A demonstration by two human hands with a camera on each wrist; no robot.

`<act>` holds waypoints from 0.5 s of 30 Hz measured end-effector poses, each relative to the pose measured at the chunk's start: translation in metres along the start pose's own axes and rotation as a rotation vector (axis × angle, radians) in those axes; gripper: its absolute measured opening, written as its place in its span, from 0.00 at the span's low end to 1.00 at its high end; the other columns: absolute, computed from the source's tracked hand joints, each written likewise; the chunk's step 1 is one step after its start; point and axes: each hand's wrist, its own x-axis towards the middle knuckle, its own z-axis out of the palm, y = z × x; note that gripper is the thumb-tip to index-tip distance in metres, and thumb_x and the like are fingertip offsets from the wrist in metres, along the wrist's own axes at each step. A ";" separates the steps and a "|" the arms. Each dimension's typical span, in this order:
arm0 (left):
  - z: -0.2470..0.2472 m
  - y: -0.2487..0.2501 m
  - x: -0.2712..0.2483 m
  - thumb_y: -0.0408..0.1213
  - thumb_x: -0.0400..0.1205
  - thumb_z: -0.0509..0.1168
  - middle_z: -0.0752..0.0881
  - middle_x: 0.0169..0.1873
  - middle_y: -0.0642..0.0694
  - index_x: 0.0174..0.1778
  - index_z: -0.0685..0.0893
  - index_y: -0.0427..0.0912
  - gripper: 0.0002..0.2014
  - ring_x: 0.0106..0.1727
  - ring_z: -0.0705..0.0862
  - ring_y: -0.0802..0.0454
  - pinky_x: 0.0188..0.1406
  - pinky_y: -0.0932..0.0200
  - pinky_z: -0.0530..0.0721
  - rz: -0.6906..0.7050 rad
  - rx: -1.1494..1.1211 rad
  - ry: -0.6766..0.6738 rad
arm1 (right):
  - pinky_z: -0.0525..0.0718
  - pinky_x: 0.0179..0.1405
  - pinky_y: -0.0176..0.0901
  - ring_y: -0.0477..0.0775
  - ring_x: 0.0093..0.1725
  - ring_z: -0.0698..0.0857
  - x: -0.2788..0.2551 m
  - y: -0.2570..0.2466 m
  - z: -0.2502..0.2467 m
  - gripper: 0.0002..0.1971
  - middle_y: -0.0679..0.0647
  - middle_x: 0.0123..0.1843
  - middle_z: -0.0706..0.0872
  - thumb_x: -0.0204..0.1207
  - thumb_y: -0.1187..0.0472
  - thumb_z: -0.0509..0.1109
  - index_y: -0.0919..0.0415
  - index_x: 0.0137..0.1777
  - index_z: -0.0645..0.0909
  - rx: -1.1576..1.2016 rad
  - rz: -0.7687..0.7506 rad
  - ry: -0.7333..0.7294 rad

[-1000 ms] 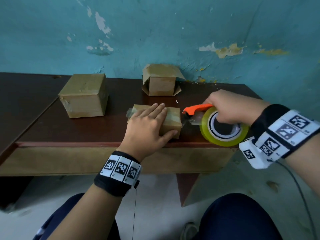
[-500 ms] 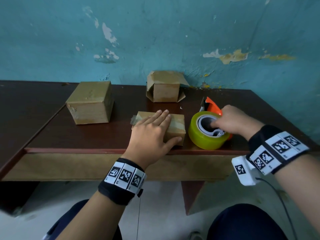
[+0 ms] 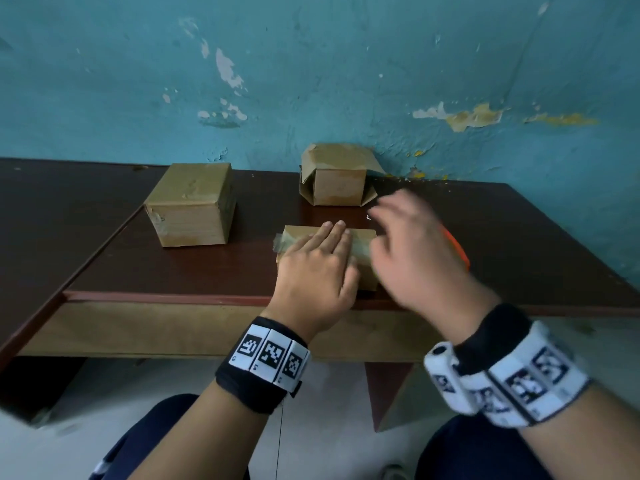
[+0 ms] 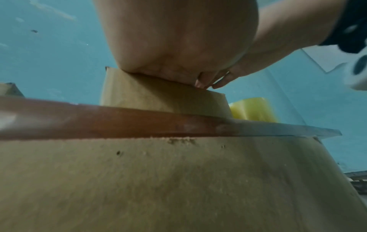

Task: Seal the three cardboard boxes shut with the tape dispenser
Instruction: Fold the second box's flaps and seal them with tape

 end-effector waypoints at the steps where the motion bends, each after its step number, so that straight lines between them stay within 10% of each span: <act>1: -0.001 -0.002 0.000 0.53 0.86 0.42 0.76 0.83 0.39 0.85 0.75 0.38 0.36 0.86 0.72 0.44 0.84 0.47 0.70 0.018 0.001 -0.023 | 0.58 0.89 0.45 0.56 0.89 0.63 -0.006 -0.014 0.010 0.28 0.58 0.87 0.70 0.86 0.60 0.60 0.63 0.86 0.71 0.034 -0.028 -0.124; 4: -0.004 -0.011 -0.001 0.53 0.86 0.44 0.74 0.84 0.39 0.86 0.73 0.39 0.35 0.86 0.72 0.45 0.85 0.48 0.69 0.068 0.018 -0.058 | 0.52 0.92 0.44 0.53 0.92 0.56 -0.016 -0.025 0.035 0.31 0.58 0.93 0.60 0.90 0.58 0.54 0.64 0.92 0.56 0.002 -0.027 -0.244; 15: -0.009 -0.038 -0.023 0.45 0.90 0.57 0.88 0.72 0.51 0.70 0.91 0.45 0.20 0.77 0.82 0.58 0.76 0.50 0.82 0.029 -0.122 0.197 | 0.40 0.81 0.31 0.49 0.92 0.54 -0.017 -0.015 0.036 0.36 0.55 0.93 0.58 0.85 0.64 0.63 0.62 0.92 0.57 -0.076 -0.072 -0.190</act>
